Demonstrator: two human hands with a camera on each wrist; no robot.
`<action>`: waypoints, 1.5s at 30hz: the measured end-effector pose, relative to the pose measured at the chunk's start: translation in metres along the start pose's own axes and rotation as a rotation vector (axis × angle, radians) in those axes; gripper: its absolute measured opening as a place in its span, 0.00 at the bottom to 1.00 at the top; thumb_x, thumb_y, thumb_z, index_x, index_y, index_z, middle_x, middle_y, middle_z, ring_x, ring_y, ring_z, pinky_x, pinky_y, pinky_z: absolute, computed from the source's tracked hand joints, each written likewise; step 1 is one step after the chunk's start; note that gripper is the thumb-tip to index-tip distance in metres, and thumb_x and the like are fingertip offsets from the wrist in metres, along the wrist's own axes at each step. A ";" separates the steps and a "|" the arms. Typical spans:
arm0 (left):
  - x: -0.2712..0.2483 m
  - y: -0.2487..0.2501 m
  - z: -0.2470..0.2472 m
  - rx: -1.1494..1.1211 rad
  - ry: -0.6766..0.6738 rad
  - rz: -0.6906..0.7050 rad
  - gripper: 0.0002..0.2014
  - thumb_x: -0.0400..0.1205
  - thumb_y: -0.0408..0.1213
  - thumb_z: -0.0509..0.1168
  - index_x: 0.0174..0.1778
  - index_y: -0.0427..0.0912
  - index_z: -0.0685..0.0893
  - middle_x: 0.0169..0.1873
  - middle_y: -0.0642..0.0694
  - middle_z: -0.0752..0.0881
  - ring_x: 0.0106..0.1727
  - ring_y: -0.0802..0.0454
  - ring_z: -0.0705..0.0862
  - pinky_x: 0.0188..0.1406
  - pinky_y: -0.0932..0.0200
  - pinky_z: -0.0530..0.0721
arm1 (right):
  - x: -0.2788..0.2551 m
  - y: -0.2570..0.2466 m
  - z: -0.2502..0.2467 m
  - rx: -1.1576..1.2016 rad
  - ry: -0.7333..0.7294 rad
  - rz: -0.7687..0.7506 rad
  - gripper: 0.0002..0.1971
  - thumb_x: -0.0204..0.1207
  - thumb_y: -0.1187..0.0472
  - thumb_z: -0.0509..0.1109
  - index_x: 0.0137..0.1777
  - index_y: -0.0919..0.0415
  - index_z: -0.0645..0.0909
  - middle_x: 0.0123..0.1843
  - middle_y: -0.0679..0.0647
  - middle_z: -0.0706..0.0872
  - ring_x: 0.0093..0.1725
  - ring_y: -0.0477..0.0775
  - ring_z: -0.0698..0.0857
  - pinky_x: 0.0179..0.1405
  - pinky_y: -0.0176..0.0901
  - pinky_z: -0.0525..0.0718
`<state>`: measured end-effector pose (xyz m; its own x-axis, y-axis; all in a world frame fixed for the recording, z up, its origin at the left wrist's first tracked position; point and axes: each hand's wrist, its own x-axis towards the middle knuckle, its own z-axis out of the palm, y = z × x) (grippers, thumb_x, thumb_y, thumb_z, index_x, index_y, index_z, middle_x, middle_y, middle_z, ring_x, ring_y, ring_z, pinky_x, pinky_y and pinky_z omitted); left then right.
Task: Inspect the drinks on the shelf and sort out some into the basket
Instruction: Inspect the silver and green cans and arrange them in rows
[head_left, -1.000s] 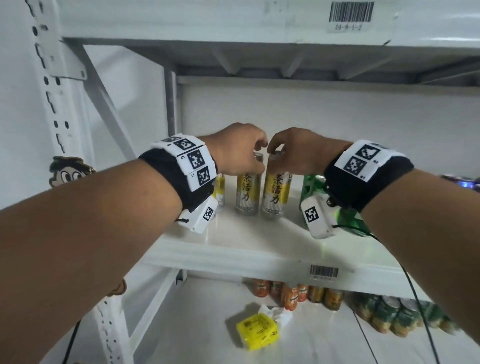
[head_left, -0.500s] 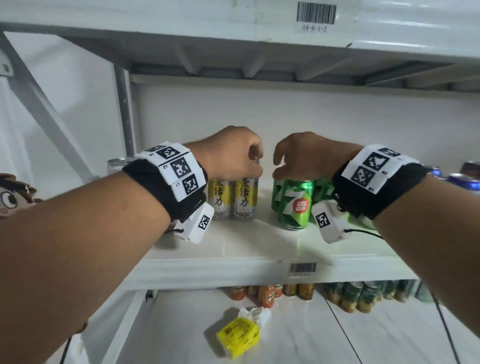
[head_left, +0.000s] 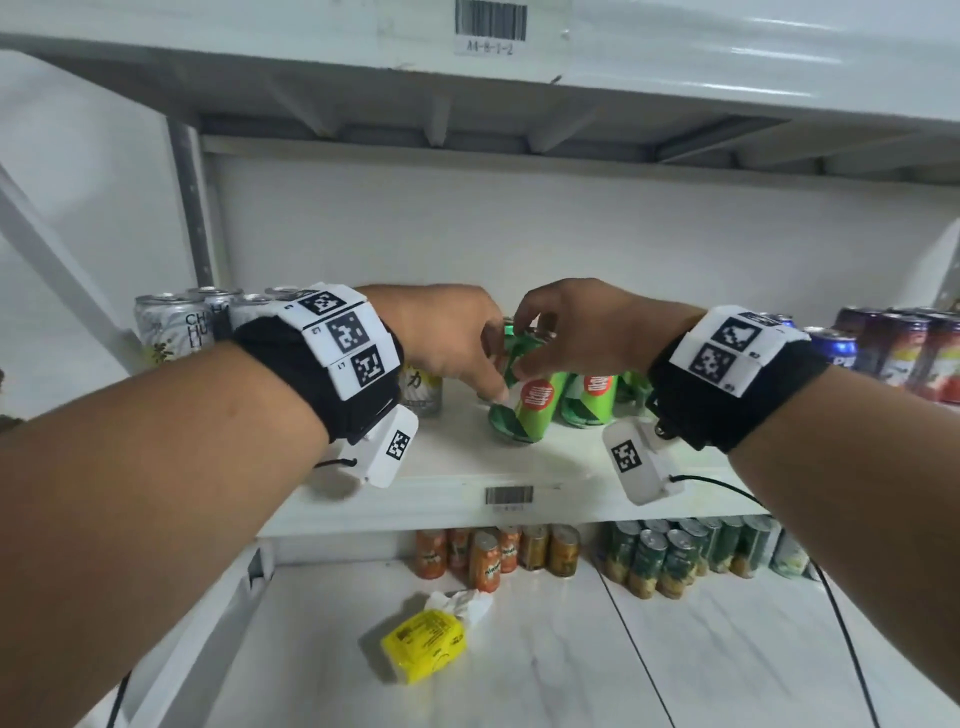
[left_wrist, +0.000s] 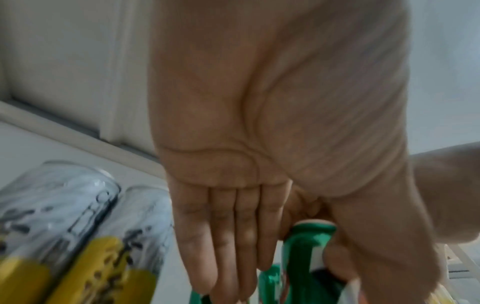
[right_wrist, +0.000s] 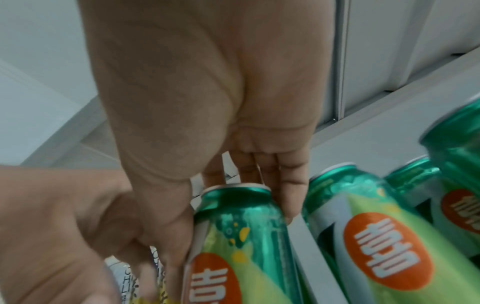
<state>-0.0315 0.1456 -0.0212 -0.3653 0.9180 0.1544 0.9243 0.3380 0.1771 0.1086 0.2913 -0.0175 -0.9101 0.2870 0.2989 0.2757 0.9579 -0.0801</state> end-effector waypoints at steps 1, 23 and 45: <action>0.000 0.006 0.006 -0.036 -0.044 -0.011 0.24 0.68 0.63 0.87 0.54 0.54 0.93 0.47 0.58 0.95 0.50 0.57 0.93 0.58 0.49 0.93 | -0.006 0.005 -0.001 0.020 0.010 -0.012 0.25 0.69 0.40 0.83 0.65 0.45 0.85 0.57 0.46 0.86 0.52 0.50 0.85 0.40 0.40 0.81; 0.039 0.121 0.139 -0.969 0.305 -0.051 0.34 0.69 0.47 0.89 0.71 0.46 0.86 0.59 0.47 0.96 0.62 0.47 0.95 0.69 0.38 0.92 | -0.082 0.136 0.068 1.179 0.217 0.040 0.27 0.78 0.50 0.83 0.71 0.62 0.80 0.61 0.59 0.93 0.58 0.60 0.94 0.62 0.65 0.92; -0.054 0.017 0.102 -0.952 0.465 -0.020 0.28 0.70 0.42 0.89 0.65 0.48 0.89 0.58 0.50 0.96 0.62 0.49 0.95 0.67 0.43 0.93 | -0.049 -0.002 0.097 1.358 0.300 -0.020 0.19 0.78 0.51 0.82 0.60 0.66 0.87 0.49 0.61 0.95 0.45 0.57 0.93 0.48 0.55 0.92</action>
<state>0.0153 0.1234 -0.1258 -0.5715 0.6766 0.4644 0.5240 -0.1346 0.8410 0.1228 0.2766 -0.1237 -0.7623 0.4262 0.4871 -0.4065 0.2703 -0.8727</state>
